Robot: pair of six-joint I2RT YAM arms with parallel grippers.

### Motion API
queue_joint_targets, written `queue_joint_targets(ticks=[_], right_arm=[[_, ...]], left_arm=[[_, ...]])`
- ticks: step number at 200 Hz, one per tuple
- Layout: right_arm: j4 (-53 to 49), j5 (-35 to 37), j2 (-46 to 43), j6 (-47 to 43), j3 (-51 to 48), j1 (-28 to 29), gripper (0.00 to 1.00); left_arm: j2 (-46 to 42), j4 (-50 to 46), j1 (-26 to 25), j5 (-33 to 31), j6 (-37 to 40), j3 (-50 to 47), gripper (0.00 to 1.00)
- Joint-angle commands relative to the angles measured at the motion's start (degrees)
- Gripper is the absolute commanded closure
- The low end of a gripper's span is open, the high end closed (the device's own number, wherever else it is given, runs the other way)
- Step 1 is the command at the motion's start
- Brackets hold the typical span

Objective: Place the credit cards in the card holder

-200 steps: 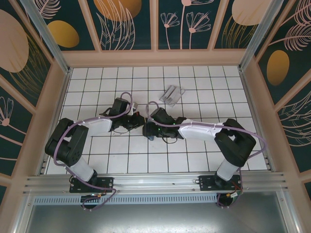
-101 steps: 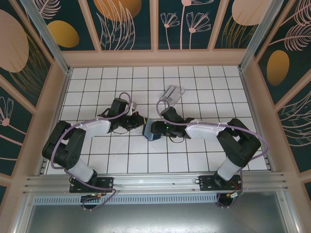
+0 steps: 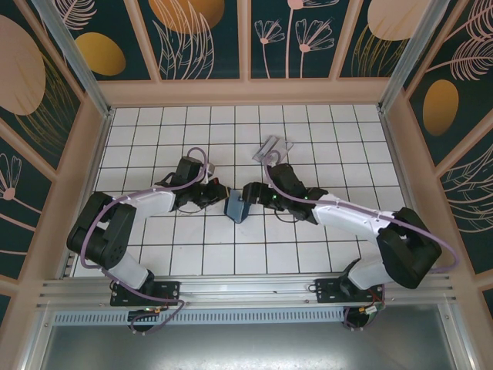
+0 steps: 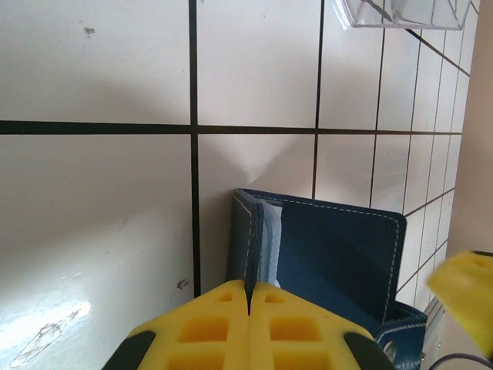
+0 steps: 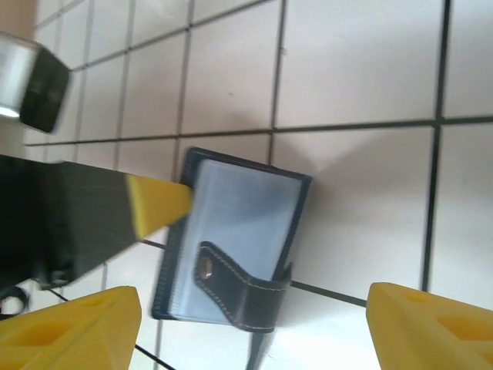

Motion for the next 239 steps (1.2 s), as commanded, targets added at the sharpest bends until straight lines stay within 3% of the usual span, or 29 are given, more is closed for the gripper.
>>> queue_joint_targets(ticks=[1, 45, 74, 117, 143, 239], right_arm=[[1.19, 1.5, 0.65, 0.88, 3.37, 2.36, 0.28], [4.3, -0.06, 5.12, 4.21, 7.4, 7.12, 0.43], [1.25, 4.1, 10.04, 8.68, 7.82, 7.44, 0.52], [2.17, 3.56, 14.1, 9.1, 6.5, 7.28, 0.52], [3.78, 2.69, 14.24, 7.07, 6.13, 7.29, 0.39], [6.36, 2.24, 14.78, 6.74, 2.56, 5.97, 0.42]], left_arm=[[-1.74, -1.47, 0.03, -1.05, -1.17, 1.03, 1.0], [-1.7, -0.59, 0.03, -0.22, -3.28, 0.42, 1.0], [-2.38, 0.32, 0.0, 0.52, -4.66, 0.39, 1.0], [-3.78, 0.41, 0.03, 0.81, -4.16, 0.57, 1.0], [-3.7, -0.04, 0.03, 0.43, -3.29, 0.42, 1.0], [-2.65, 0.19, 0.03, 1.14, -2.97, 0.42, 1.0]])
